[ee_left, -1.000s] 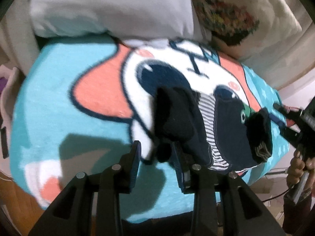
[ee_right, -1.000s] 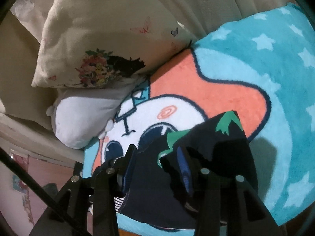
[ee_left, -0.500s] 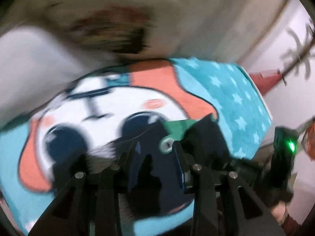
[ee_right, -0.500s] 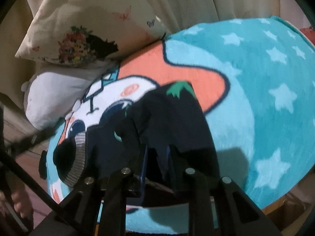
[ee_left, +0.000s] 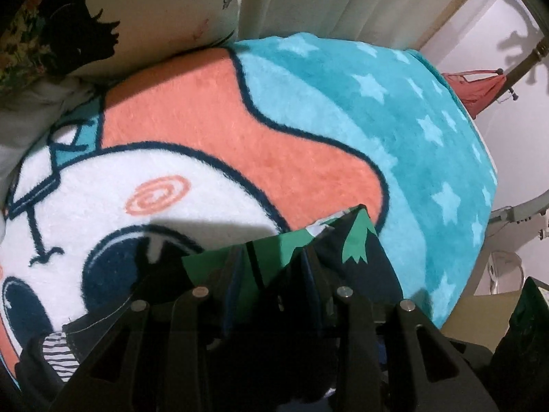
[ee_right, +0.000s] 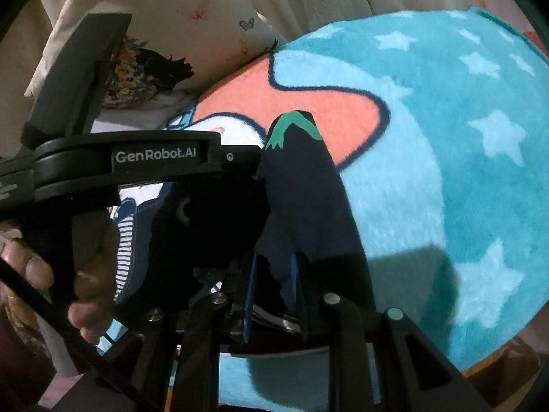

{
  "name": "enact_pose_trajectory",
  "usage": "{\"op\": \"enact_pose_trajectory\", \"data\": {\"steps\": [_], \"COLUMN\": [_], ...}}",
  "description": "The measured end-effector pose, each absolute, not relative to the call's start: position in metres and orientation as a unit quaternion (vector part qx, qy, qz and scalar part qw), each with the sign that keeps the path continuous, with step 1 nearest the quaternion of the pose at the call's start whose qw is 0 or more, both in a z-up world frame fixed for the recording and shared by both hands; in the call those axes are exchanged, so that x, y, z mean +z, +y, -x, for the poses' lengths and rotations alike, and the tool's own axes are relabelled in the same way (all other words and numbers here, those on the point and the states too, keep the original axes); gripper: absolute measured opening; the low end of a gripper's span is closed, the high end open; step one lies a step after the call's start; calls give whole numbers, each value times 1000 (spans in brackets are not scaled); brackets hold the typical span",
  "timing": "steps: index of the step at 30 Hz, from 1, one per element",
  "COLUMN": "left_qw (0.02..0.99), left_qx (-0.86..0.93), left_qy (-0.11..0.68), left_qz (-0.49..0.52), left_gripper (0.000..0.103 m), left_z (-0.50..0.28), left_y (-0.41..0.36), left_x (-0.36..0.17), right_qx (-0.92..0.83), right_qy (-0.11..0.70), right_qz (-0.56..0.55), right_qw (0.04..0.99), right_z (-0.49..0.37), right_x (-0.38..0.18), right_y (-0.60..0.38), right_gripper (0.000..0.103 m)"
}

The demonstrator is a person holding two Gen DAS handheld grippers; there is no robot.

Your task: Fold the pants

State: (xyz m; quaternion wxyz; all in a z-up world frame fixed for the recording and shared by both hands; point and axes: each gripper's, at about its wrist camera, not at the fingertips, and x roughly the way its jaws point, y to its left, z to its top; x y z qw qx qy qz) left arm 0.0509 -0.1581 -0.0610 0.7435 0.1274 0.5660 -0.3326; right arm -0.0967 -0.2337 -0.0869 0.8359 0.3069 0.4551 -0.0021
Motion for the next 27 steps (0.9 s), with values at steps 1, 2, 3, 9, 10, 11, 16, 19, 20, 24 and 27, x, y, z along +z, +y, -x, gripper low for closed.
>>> {"op": "enact_pose_trajectory", "data": {"steps": [1, 2, 3, 9, 10, 11, 16, 19, 20, 24, 27], "left_qw": [745, 747, 748, 760, 767, 775, 820, 843, 848, 852, 847], "left_qx": [-331, -330, -329, -306, -301, -295, -237, -182, -162, -112, -85], "left_qy": [565, 563, 562, 565, 560, 554, 520, 507, 505, 510, 520], "left_qz": [-128, -129, -129, -99, -91, -81, -30, -2, 6, 46, 74], "left_gripper": [33, 34, 34, 34, 34, 35, 46, 49, 49, 49, 49], "left_z": [-51, -51, -52, -56, -55, -54, -44, -38, -37, -33, -30], "left_y": [-159, -160, -160, -136, -125, -110, -22, 36, 55, 112, 146], "left_x": [-62, -63, -63, -39, -31, -21, 20, 31, 31, 24, 13], "right_qx": [3, 7, 11, 23, 23, 21, 1, 0, 2, 19, 41], "right_qy": [455, 455, 455, 468, 475, 480, 474, 481, 484, 490, 491], "right_qz": [-307, -305, -302, -292, -288, -285, -234, -185, -169, -93, -51], "right_qw": [836, 837, 838, 834, 831, 830, 849, 857, 859, 867, 869], "right_z": [96, 96, 95, 90, 88, 87, 83, 72, 68, 52, 45], "right_x": [-88, -88, -88, -86, -84, -82, -50, -36, -33, -20, -14], "right_y": [-235, -235, -235, -234, -234, -233, -218, -197, -187, -139, -107], "right_gripper": [23, 23, 23, 23, 23, 24, 36, 48, 52, 52, 53]}}
